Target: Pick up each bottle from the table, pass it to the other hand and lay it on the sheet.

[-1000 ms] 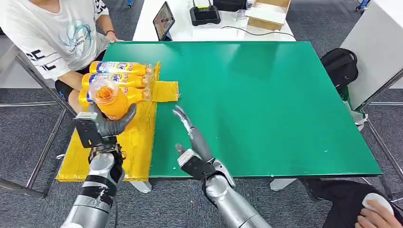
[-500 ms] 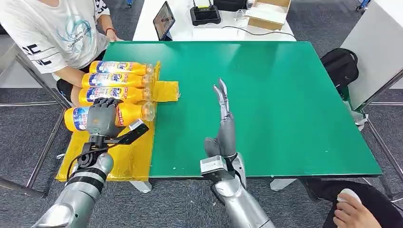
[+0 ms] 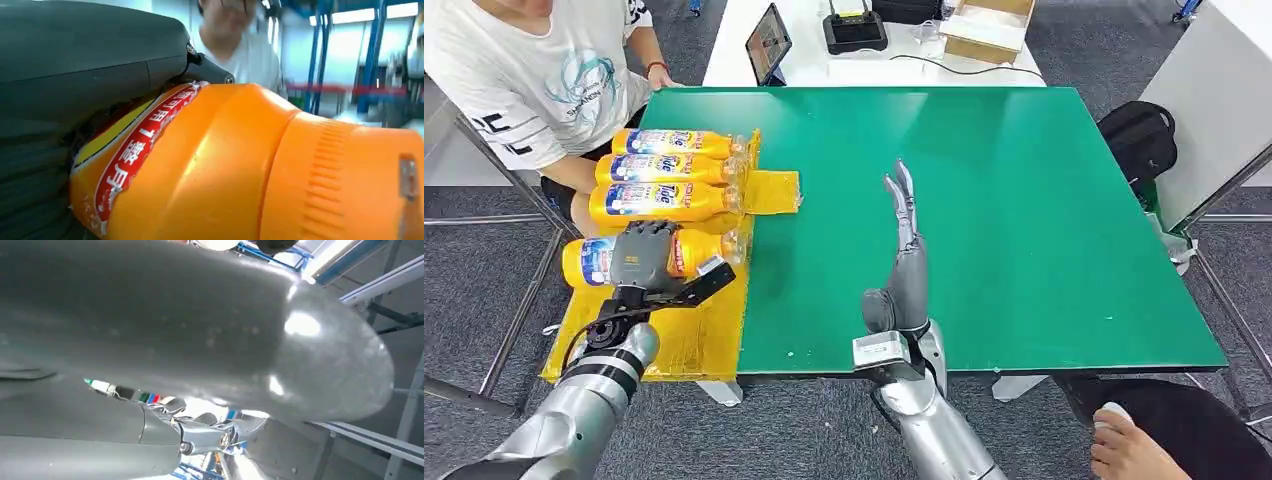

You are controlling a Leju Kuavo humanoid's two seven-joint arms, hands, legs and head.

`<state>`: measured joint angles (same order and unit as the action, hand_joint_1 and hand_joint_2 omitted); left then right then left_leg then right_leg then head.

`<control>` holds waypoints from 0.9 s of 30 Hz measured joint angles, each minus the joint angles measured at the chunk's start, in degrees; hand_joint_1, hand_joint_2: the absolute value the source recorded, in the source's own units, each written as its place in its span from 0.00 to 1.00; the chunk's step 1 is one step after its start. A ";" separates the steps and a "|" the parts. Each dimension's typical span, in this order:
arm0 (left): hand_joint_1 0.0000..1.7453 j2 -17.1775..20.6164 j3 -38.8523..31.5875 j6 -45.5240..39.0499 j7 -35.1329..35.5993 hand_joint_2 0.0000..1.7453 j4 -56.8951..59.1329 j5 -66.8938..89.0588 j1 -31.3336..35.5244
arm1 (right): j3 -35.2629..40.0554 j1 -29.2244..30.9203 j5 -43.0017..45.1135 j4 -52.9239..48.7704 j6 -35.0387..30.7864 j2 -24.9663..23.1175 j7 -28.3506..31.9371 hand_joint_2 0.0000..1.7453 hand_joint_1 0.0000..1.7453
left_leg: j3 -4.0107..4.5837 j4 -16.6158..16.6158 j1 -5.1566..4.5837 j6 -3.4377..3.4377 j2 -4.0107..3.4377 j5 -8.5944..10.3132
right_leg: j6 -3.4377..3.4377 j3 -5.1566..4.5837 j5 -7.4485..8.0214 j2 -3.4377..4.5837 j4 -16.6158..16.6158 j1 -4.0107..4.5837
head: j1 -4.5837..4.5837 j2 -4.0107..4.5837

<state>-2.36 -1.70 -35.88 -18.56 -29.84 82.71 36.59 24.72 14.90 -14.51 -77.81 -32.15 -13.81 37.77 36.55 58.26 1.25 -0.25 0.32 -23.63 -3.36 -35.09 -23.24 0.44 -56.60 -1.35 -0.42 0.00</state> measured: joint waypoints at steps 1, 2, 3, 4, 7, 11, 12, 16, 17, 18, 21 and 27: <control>1.00 0.26 0.13 1.06 0.31 1.00 1.15 0.00 0.42 | 0.00 0.00 0.15 0.00 0.13 0.02 0.00 0.00 0.00 | 0.00 0.00 0.00 0.00 -0.01 0.00 | 0.00 -0.01 0.00 0.00 0.00 0.00 | 0.00 0.00; 1.00 0.50 0.20 2.13 0.55 1.00 2.44 0.00 0.93 | 0.00 0.00 0.20 0.00 0.22 0.02 -0.02 0.00 0.00 | 0.00 0.00 0.00 0.00 -0.01 0.00 | 0.00 -0.01 0.00 0.00 -0.01 0.00 | 0.00 0.00; 1.00 0.74 0.28 3.45 0.85 1.00 3.28 0.00 1.29 | 0.00 0.00 0.26 0.00 0.59 0.02 -0.09 0.00 0.00 | 0.00 0.00 0.00 0.00 0.00 0.00 | 0.00 -0.01 0.00 0.00 -0.01 0.00 | 0.00 0.00; 1.00 0.98 0.41 4.58 1.18 1.00 3.95 0.00 1.71 | 0.00 0.01 0.33 0.00 0.79 0.02 -0.13 0.00 0.00 | 0.01 0.00 0.00 0.00 0.02 0.00 | 0.00 0.00 0.00 0.00 -0.01 0.00 | 0.00 0.00; 1.00 1.70 0.94 9.09 2.47 1.00 6.17 0.07 2.55 | 0.00 0.01 0.50 0.13 1.69 0.02 -0.39 0.00 0.00 | 0.03 0.00 0.00 0.00 0.01 0.00 | 0.00 0.00 0.00 0.00 -0.01 0.00 | -0.02 0.00; 1.00 2.54 1.05 13.87 4.44 1.00 8.01 -0.52 4.07 | 0.07 0.13 0.57 0.68 3.30 0.02 -1.20 0.00 0.00 | 0.03 0.00 0.00 0.00 0.09 0.00 | 0.00 0.04 0.00 -0.03 -0.01 -0.01 | -0.04 0.00; 1.00 2.60 1.14 14.92 4.92 1.00 8.42 -0.52 4.48 | 0.15 0.16 0.44 0.88 3.67 0.02 -1.47 0.00 0.00 | 0.03 -0.01 0.00 0.00 0.09 0.00 | 0.00 0.04 0.00 -0.02 -0.01 -0.01 | 0.00 0.00; 1.00 3.12 1.49 17.82 5.99 1.00 9.52 -0.72 5.58 | 0.57 0.16 0.09 1.64 4.37 0.02 -1.77 0.00 0.00 | -0.02 -0.01 0.00 -0.01 0.09 0.01 | 0.00 0.06 0.00 -0.02 -0.01 0.00 | -0.02 0.00; 0.44 3.19 1.53 18.54 6.14 1.00 9.71 -0.76 5.81 | 0.63 0.16 0.09 1.84 4.55 0.02 -1.79 0.00 0.00 | -0.04 -0.01 0.00 -0.02 0.09 0.01 | 0.00 0.07 0.00 -0.02 -0.02 0.00 | -0.02 0.00; 0.00 3.37 1.55 19.17 6.23 1.00 9.87 -0.85 6.00 | 0.76 0.16 0.05 2.03 4.79 0.02 -1.86 1.00 0.00 | -0.06 -0.01 0.00 -0.02 0.09 0.02 | 0.00 0.07 0.00 -0.02 -0.02 0.00 | -0.02 0.00; 0.00 3.50 1.57 20.92 6.45 1.00 10.24 -2.14 6.51 | 0.98 0.16 -0.06 2.54 5.22 0.00 -2.10 1.00 0.00 | -0.10 -0.02 0.00 -0.02 0.09 0.02 | 0.00 0.11 0.00 -0.02 -0.03 0.00 | 0.00 0.00; 0.00 3.54 -0.54 25.47 5.12 0.00 10.54 -7.98 6.91 | 1.03 0.16 -0.24 3.45 5.95 0.00 -2.80 1.00 0.00 | -0.11 -0.02 0.00 -0.03 0.10 0.02 | 0.00 0.14 0.00 -0.02 -0.03 0.00 | -0.04 0.00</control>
<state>1.18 -2.25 -10.41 -13.44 -19.30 74.73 43.50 25.75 15.06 -14.75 -74.36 -26.21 -13.81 34.97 36.44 58.24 1.26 -0.28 0.42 -23.61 -3.36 -34.95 -23.24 0.41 -56.63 -1.36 -0.46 0.00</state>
